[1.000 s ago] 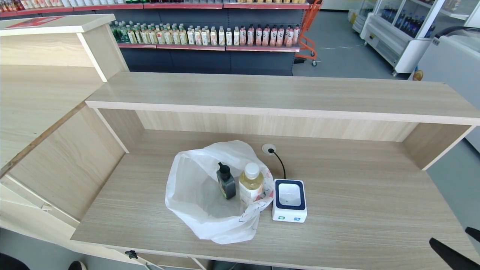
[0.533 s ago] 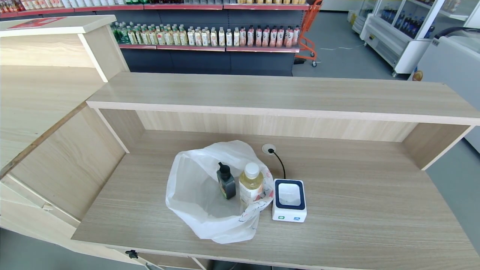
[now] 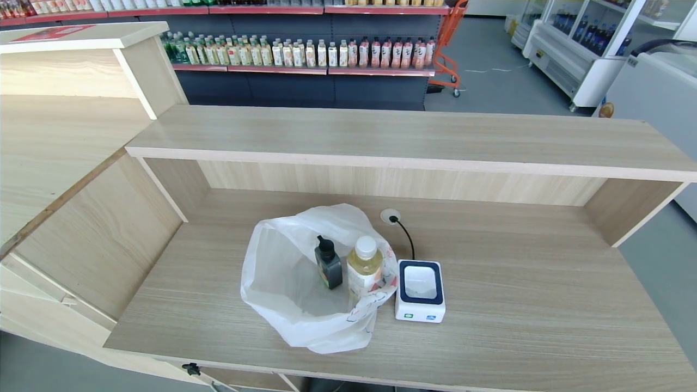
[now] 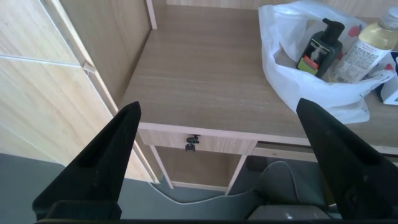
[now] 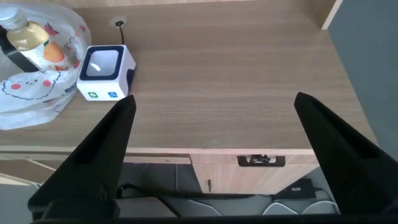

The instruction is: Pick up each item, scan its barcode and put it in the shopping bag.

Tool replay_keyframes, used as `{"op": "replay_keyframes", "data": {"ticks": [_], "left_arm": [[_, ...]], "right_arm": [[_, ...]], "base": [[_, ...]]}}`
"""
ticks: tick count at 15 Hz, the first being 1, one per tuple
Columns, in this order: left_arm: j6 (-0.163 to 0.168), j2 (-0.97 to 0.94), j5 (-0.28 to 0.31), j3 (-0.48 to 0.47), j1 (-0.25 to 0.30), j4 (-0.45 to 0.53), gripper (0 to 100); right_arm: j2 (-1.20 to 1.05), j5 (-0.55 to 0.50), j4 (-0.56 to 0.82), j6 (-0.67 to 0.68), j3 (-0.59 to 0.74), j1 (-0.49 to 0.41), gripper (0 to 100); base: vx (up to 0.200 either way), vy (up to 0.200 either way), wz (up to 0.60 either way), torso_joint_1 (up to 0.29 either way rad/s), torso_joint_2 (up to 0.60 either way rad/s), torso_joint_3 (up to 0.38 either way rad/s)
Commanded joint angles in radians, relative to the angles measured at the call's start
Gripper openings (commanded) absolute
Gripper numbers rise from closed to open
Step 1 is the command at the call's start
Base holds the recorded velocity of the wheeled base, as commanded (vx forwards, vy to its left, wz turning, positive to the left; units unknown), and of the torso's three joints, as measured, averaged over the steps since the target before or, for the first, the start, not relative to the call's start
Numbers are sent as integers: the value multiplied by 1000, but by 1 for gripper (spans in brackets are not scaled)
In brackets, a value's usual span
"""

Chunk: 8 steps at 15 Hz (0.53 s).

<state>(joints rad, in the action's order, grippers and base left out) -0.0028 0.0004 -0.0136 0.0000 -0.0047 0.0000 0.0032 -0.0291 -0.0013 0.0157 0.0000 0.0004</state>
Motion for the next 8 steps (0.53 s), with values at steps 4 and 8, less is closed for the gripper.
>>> {"op": "replay_keyframes", "data": {"ticks": [4, 8], "left_arm": [[0, 0, 0, 0, -1, 0, 100], [0, 0, 0, 0, 0, 0, 100]], "right_arm": [[-3, 0, 1, 10, 0, 1, 100], [-3, 0, 1, 1, 0, 1, 100]], "base": [[0, 0, 0, 0, 0, 0], [0, 0, 0, 0, 0, 0]]}}
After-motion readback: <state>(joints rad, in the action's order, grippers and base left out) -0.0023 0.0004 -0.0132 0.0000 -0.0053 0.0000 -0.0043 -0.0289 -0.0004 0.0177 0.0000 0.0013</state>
